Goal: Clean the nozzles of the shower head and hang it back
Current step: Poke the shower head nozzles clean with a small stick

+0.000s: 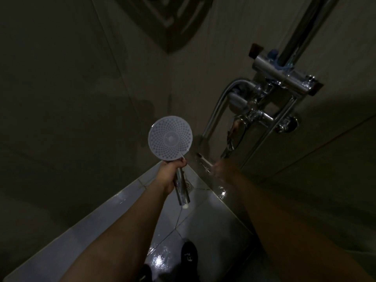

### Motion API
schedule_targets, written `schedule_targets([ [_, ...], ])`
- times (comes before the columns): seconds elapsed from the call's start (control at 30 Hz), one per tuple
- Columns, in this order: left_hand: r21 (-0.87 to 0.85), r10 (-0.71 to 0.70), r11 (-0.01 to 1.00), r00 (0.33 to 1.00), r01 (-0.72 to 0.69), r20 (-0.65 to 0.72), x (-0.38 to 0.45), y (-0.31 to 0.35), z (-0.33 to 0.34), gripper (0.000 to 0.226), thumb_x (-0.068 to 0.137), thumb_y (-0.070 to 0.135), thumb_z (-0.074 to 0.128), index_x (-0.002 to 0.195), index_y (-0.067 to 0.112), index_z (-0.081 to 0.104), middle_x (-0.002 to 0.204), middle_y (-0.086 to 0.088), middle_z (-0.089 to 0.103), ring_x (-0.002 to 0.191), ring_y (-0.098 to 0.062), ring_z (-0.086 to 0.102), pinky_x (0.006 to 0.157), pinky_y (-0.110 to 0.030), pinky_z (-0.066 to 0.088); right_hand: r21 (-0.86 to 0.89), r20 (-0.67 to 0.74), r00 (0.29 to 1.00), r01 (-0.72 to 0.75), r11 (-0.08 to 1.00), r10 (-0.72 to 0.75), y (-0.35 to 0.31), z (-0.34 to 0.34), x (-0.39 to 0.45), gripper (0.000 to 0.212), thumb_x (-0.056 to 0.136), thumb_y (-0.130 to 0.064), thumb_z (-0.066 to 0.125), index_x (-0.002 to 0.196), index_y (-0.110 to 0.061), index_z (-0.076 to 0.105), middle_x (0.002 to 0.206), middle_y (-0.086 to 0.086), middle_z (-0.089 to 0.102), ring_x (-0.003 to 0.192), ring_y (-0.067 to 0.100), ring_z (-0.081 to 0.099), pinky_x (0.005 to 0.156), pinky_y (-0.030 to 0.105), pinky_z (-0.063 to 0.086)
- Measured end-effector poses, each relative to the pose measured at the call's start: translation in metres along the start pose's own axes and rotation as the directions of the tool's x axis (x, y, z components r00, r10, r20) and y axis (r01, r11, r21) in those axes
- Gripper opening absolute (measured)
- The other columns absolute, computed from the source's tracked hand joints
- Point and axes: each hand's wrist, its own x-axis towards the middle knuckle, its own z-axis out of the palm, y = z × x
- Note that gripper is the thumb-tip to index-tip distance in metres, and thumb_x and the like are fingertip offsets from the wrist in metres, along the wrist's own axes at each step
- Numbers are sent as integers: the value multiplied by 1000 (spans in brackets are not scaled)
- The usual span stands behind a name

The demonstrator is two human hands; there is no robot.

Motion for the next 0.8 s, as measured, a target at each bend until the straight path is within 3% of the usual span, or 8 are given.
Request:
schedule_targets([
  [0.13,-5,17,1000,1000,-17,-6,-2,7,-1,21,83,-8,51,78,11,58,79,-4,59,75,-14,56,67,-27,47,144,20,1000,7,990,-10,-28,-14,11,28,91,-8,49,112,7,60,111,25,65,110,40,59,91,40,49],
  [0.2,-26,13,1000,1000,-13,-13,-2,9,-1,21,83,-8,51,79,11,58,80,-4,59,76,-14,57,67,-27,47,251,374,926,-44,967,-55,-36,-25,8,27,95,-6,42,111,12,57,96,24,68,103,36,63,89,38,50],
  [0.23,-28,10,1000,1000,-10,-14,-2,9,-1,21,83,-8,51,80,11,58,82,-4,59,78,-14,57,67,-27,47,363,411,906,-65,930,-97,-34,-25,10,25,97,-5,39,101,9,60,78,21,70,83,27,70,75,30,54],
  [0.3,-20,7,1000,1000,-7,-6,-2,9,-3,20,83,-7,52,81,12,58,84,-4,59,80,-14,57,68,-27,47,501,207,978,-92,861,-16,-38,-23,17,27,97,-6,41,72,-5,53,41,4,57,28,5,49,32,11,36],
  [0.33,-16,6,1000,1000,-6,-1,-2,9,-4,20,83,-7,52,82,12,58,84,-4,59,81,-14,57,68,-26,47,517,73,997,-47,854,11,-40,-22,18,30,96,-6,41,66,-8,47,37,1,49,20,2,36,27,8,24],
  [0.57,-33,25,999,997,-23,78,-10,31,-10,18,84,-8,49,80,9,54,79,-8,56,68,-13,57,56,-25,47,605,-65,997,17,796,28,-30,-15,20,35,94,4,43,67,-14,31,44,8,49,16,4,39,22,12,29],
  [0.63,-65,46,997,993,-39,111,-13,45,-10,18,83,-10,48,77,7,52,71,-9,56,51,-11,53,43,-21,43,563,-168,984,139,815,-52,-40,-16,11,37,92,4,50,67,-16,31,30,1,47,18,2,37,23,11,26],
  [0.8,11,136,990,981,-139,141,-27,97,-5,19,84,-6,46,71,9,47,45,-2,48,33,-8,39,36,-16,33,469,-375,880,450,760,-290,-109,-58,-26,31,96,-16,48,65,-17,50,53,3,41,38,8,39,38,21,33],
])
